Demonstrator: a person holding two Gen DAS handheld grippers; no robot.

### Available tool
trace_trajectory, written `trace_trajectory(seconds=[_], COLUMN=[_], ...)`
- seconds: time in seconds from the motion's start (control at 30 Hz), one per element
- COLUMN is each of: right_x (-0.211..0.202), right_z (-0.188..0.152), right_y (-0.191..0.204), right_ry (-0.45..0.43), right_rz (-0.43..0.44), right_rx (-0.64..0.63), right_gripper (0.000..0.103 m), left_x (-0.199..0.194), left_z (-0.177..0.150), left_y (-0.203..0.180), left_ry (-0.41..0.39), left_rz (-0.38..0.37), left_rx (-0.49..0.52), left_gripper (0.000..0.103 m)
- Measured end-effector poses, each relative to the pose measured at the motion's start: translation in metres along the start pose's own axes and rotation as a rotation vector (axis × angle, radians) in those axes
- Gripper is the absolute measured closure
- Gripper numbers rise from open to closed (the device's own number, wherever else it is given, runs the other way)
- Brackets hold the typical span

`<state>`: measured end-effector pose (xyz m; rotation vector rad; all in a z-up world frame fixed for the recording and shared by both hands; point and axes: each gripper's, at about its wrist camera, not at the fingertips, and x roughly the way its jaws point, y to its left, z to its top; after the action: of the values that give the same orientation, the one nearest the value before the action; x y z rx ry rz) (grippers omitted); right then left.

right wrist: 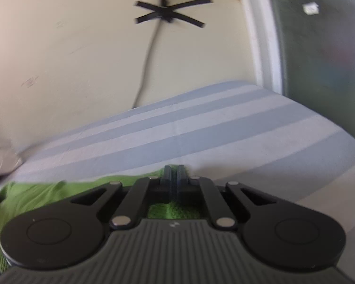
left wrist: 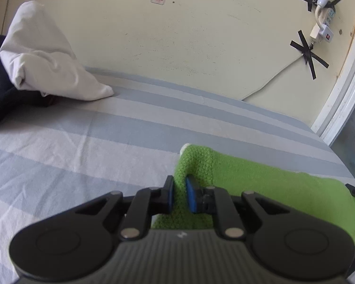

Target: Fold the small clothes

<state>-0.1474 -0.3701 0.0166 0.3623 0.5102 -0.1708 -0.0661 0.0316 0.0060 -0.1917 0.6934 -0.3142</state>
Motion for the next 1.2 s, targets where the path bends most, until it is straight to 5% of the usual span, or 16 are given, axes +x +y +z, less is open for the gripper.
trace_trajectory(seconds=[0.07, 0.2, 0.37, 0.5, 0.6, 0.73, 0.8, 0.87, 0.93, 1.03, 1.2], right_x=[0.007, -0.005, -0.055, -0.075, -0.068, -0.058, -0.053, -0.047, -0.043, -0.034, -0.051], right_z=[0.002, 0.003, -0.004, -0.024, -0.040, -0.050, -0.050, -0.048, -0.049, -0.047, -0.014], right_y=[-0.020, -0.002, -0.032, -0.069, -0.086, -0.084, -0.078, -0.070, -0.061, -0.050, -0.005], right_ry=[0.022, 0.019, 0.008, 0.139, 0.276, 0.297, 0.294, 0.295, 0.292, 0.330, 0.246], right_rz=[0.034, 0.015, 0.100, 0.193, 0.331, 0.396, 0.406, 0.404, 0.403, 0.418, 0.567], right_rx=[0.124, -0.002, 0.151, 0.343, 0.503, 0.583, 0.588, 0.559, 0.536, 0.524, 0.379], right_gripper=[0.096, 0.090, 0.056, 0.055, 0.054, 0.056, 0.056, 0.056, 0.057, 0.075, 0.077], left_x=[-0.003, -0.012, -0.045, -0.057, -0.042, 0.007, 0.039, 0.060, 0.064, 0.057, 0.053], left_z=[-0.005, -0.006, 0.006, 0.013, 0.012, 0.002, -0.008, -0.020, -0.023, -0.025, -0.027], left_y=[-0.001, 0.001, 0.008, -0.030, -0.063, -0.091, -0.096, -0.093, -0.082, -0.086, -0.082], left_ry=[-0.015, -0.027, -0.105, -0.097, 0.027, 0.233, 0.333, 0.349, 0.353, 0.333, 0.318], left_rz=[0.017, 0.076, 0.004, -0.228, -0.504, -0.699, -0.682, -0.609, -0.654, -0.620, -0.628], left_rx=[0.010, 0.014, -0.061, 0.009, 0.028, -0.041, -0.075, -0.076, -0.114, -0.075, -0.064], left_gripper=[0.085, 0.055, 0.056, 0.056, 0.060, 0.069, 0.075, 0.097, 0.097, 0.097, 0.097])
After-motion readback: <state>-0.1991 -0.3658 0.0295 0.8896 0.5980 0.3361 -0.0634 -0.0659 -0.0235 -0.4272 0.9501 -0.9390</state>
